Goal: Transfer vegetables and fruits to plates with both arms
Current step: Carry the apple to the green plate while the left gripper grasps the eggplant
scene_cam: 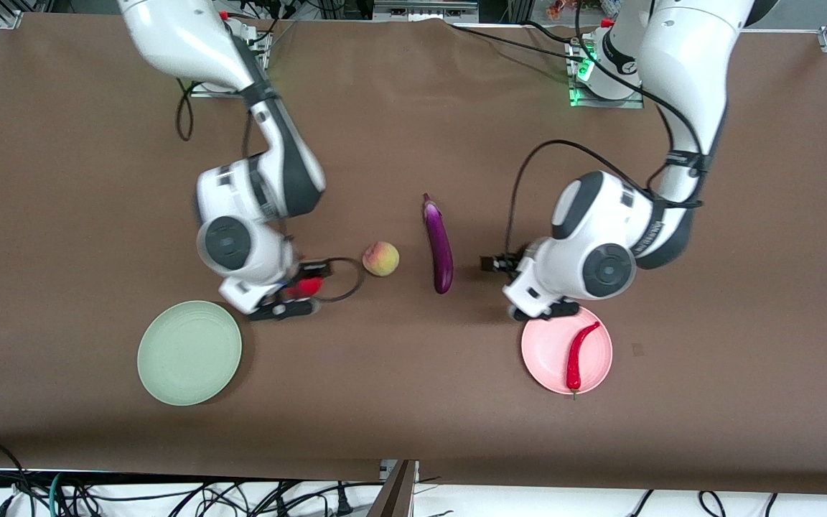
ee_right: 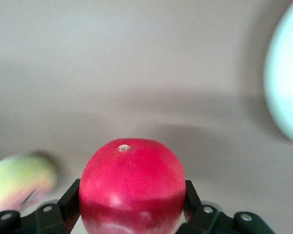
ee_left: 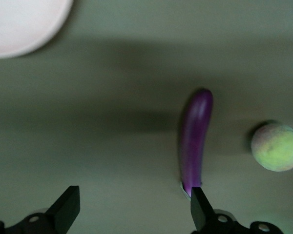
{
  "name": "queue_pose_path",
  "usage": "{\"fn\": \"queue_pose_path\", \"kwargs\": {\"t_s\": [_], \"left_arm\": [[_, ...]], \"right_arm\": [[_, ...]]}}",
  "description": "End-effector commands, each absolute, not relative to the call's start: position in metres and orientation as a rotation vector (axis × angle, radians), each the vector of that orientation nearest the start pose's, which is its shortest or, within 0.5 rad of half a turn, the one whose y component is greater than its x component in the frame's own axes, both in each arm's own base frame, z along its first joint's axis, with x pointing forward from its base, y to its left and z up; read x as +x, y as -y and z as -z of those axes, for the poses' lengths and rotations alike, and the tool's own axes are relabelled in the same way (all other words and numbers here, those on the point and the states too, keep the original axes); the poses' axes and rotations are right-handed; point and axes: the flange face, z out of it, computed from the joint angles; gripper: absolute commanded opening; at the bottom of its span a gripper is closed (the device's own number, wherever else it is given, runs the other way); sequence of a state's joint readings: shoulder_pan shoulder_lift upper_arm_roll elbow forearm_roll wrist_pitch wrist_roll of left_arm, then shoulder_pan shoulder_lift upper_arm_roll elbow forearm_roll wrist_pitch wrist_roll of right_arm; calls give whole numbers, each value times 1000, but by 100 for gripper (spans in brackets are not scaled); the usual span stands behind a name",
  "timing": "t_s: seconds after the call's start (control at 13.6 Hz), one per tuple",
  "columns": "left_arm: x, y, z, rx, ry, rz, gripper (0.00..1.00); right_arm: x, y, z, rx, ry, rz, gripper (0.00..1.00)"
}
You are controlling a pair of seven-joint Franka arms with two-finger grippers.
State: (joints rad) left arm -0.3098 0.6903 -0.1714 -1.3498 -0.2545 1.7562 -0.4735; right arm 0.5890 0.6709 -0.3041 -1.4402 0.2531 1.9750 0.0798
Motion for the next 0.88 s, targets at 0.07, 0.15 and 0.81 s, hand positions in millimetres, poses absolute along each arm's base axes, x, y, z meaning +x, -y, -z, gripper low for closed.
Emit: {"fn": "queue_pose_path", "kwargs": {"t_s": [0.07, 0.15, 0.81], "left_arm": [[593, 375, -281, -3242, 161, -713, 100], [585, 390, -266, -3242, 156, -689, 100], [515, 439, -180, -3183, -125, -405, 15]], "right_arm": [[706, -134, -280, -3100, 442, -28, 21], [715, -105, -273, -3099, 511, 28, 21], [734, -37, -215, -3130, 666, 231, 48]]}}
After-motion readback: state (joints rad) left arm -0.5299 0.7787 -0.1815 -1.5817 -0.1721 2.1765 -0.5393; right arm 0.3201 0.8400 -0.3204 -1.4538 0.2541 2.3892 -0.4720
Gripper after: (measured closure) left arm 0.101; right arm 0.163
